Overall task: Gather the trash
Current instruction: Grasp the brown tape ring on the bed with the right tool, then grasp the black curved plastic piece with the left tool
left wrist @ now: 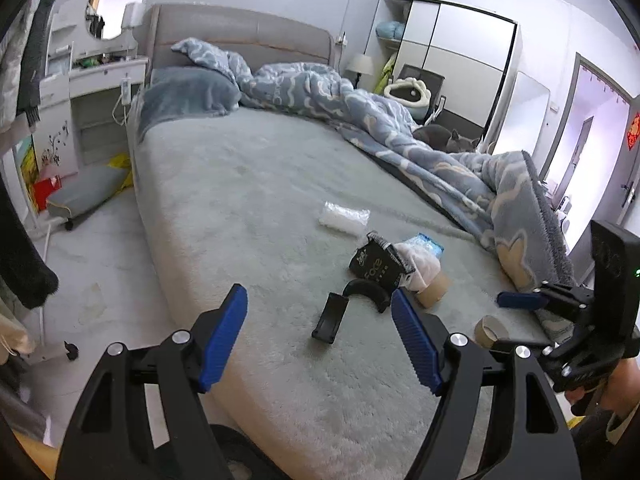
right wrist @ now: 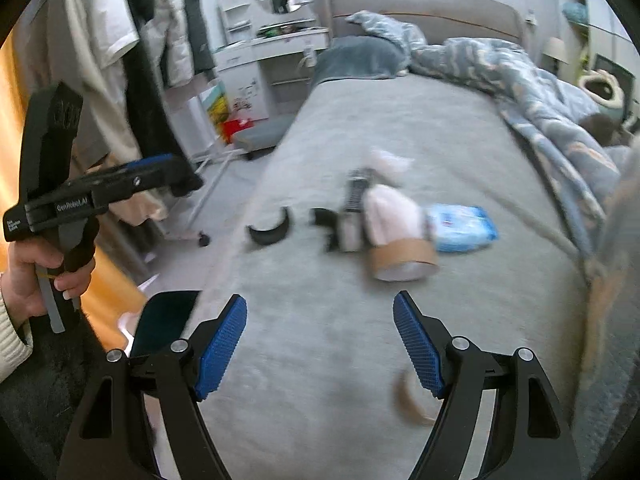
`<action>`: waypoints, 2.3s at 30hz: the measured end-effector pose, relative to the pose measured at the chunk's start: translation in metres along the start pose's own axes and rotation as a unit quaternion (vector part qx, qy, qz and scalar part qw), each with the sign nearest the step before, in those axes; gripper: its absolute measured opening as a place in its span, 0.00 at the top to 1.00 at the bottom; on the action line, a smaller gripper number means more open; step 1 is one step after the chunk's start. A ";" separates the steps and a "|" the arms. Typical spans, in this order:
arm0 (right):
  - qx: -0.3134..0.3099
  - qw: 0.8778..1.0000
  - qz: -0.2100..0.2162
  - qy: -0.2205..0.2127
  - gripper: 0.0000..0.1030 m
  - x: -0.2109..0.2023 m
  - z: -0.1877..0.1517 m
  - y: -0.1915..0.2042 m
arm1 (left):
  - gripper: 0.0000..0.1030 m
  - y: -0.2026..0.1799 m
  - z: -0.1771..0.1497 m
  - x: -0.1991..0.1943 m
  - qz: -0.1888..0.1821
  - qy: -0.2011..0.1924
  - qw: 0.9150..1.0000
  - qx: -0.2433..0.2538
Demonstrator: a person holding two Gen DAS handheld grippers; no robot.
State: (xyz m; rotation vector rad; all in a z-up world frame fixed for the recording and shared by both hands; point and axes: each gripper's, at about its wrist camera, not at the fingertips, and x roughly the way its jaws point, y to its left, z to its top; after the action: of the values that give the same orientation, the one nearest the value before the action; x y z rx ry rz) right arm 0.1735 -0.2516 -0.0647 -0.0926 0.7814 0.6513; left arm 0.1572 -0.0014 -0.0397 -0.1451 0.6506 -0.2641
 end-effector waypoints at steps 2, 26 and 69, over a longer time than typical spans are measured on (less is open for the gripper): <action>0.012 1.000 -0.009 -0.005 0.25 -0.003 -0.003 -0.011 | 0.25 0.001 -0.002 0.009 -0.005 0.009 1.000 -0.007; 0.068 0.997 -0.006 0.037 0.43 0.008 -0.046 -0.067 | 0.24 -0.031 -0.031 0.075 0.014 0.079 0.997 0.019; 0.089 0.996 0.004 0.031 0.58 0.016 -0.039 -0.080 | 0.48 -0.026 -0.023 0.123 0.041 0.089 0.995 0.011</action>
State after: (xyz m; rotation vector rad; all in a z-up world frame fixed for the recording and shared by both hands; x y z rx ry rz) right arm 0.2037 -0.3192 -0.1160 0.0538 0.8960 0.5866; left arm 0.2319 -0.0624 -0.1228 -0.0735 0.8275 -0.2066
